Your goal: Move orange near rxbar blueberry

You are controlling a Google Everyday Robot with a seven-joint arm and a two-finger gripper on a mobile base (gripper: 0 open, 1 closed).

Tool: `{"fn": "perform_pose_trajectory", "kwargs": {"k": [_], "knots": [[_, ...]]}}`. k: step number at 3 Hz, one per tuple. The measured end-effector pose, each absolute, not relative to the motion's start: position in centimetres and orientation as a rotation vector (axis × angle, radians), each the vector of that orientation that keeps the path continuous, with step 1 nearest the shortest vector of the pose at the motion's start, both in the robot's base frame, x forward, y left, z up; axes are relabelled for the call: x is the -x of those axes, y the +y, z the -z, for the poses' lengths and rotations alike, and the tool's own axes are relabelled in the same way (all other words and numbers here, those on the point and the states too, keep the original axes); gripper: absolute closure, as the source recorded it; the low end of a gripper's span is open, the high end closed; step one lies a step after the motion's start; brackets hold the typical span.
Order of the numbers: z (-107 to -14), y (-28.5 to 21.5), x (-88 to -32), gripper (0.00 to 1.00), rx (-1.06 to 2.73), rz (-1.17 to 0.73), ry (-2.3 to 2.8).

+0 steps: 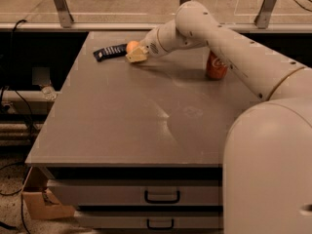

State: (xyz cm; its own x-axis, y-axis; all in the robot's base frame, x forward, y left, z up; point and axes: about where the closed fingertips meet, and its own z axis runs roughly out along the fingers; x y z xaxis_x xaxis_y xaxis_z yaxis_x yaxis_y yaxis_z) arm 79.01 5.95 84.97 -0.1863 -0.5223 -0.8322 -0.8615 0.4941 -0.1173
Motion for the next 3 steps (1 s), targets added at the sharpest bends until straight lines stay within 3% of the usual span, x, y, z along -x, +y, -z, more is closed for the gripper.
{"fn": "perform_pose_trajectory", "kwargs": {"k": [1, 3], "knots": [[-84.21, 6.92, -79.51, 1.0, 1.153, -0.509, 1.869], [-83.79, 7.42, -79.44, 0.59, 1.16, -0.516, 1.871]]}}
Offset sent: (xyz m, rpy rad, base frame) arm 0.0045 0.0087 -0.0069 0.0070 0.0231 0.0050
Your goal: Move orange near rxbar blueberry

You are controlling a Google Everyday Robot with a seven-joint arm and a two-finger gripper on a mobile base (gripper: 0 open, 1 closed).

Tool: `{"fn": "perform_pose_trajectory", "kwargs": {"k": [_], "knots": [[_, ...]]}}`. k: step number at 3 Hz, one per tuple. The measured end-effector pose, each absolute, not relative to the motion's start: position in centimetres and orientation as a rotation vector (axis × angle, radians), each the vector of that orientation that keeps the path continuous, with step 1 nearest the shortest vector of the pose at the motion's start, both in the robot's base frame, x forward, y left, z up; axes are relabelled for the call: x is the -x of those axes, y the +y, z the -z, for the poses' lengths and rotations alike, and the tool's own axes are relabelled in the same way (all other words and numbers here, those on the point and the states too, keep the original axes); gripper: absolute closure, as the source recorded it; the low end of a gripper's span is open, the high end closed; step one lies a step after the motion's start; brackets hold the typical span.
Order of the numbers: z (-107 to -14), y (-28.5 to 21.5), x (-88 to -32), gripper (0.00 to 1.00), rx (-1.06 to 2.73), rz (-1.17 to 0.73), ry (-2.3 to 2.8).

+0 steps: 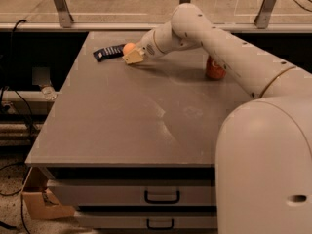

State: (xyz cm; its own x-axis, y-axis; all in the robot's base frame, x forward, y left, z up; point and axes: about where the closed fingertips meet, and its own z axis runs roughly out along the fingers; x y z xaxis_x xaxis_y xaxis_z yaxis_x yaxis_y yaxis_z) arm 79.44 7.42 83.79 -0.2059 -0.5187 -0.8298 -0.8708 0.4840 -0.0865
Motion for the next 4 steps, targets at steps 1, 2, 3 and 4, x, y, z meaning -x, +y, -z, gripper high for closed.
{"fn": "perform_pose_trajectory", "kwargs": {"k": [1, 2, 3, 4], "knots": [[-83.57, 7.69, -79.4, 0.36, 1.164, -0.52, 1.872], [-83.36, 7.95, -79.36, 0.13, 1.167, -0.524, 1.873], [-83.26, 8.07, -79.34, 0.0, 1.169, -0.526, 1.873], [-83.25, 8.08, -79.34, 0.0, 1.169, -0.526, 1.873]]}}
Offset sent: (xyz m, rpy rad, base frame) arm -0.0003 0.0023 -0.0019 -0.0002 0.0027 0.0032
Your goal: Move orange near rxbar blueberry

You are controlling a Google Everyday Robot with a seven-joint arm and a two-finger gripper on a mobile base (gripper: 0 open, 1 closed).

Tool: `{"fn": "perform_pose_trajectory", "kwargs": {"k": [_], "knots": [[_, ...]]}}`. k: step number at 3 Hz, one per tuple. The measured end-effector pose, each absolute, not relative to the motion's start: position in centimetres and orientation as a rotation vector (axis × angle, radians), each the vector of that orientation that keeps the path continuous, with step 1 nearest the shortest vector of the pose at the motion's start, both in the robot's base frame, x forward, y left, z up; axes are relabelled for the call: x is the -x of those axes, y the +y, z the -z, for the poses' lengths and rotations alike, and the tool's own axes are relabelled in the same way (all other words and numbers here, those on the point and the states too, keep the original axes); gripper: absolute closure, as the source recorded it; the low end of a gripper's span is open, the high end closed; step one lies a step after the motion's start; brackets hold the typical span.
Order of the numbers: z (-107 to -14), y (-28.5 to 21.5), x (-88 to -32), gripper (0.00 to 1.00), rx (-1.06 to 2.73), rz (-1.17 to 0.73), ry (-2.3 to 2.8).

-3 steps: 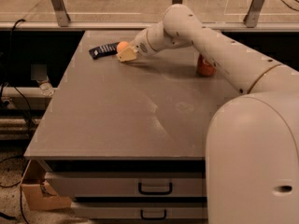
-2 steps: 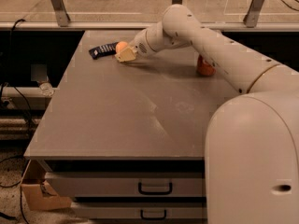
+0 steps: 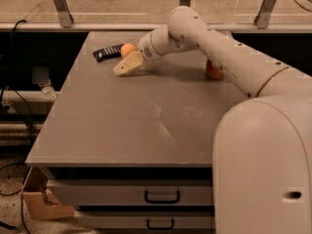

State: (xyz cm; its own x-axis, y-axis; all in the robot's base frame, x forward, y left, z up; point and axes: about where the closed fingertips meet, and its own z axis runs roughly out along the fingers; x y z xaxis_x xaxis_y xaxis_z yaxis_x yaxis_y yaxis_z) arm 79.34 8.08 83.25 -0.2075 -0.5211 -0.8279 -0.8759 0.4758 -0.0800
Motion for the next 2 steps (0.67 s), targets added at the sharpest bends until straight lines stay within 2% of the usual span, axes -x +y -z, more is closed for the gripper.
{"fn": "perform_pose_trajectory", "kwargs": {"k": [2], "knots": [[-85.4, 6.2, -78.3, 0.0, 1.134, -0.529, 1.826]]}}
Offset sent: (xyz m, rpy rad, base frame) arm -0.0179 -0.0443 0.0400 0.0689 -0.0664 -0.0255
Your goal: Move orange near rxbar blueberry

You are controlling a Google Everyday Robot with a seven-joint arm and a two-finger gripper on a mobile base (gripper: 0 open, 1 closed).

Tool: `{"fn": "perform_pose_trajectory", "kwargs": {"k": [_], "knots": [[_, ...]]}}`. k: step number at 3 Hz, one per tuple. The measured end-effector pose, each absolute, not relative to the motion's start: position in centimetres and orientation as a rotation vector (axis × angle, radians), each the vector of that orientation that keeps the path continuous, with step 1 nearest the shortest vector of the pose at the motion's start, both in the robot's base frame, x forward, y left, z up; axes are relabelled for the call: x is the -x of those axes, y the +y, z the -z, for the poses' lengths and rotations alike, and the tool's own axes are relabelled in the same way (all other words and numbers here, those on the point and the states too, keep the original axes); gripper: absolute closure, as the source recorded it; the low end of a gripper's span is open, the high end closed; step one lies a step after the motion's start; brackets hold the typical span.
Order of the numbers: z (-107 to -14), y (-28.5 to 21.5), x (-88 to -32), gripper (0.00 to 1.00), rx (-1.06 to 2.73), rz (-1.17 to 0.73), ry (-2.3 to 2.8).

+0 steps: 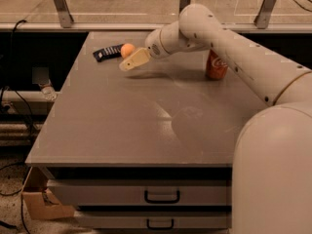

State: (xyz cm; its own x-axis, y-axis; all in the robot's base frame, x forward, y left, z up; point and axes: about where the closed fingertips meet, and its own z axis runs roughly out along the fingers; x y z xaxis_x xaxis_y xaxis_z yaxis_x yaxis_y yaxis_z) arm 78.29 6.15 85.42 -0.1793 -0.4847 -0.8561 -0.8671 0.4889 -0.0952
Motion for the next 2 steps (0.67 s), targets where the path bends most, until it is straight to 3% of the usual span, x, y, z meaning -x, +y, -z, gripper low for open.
{"fn": "perform_pose_trajectory", "kwargs": {"k": [1, 2], "knots": [[-87.08, 2.35, -75.93, 0.0, 1.083, -0.527, 1.81], [-87.01, 2.09, -75.84, 0.0, 1.08, -0.526, 1.812]]}}
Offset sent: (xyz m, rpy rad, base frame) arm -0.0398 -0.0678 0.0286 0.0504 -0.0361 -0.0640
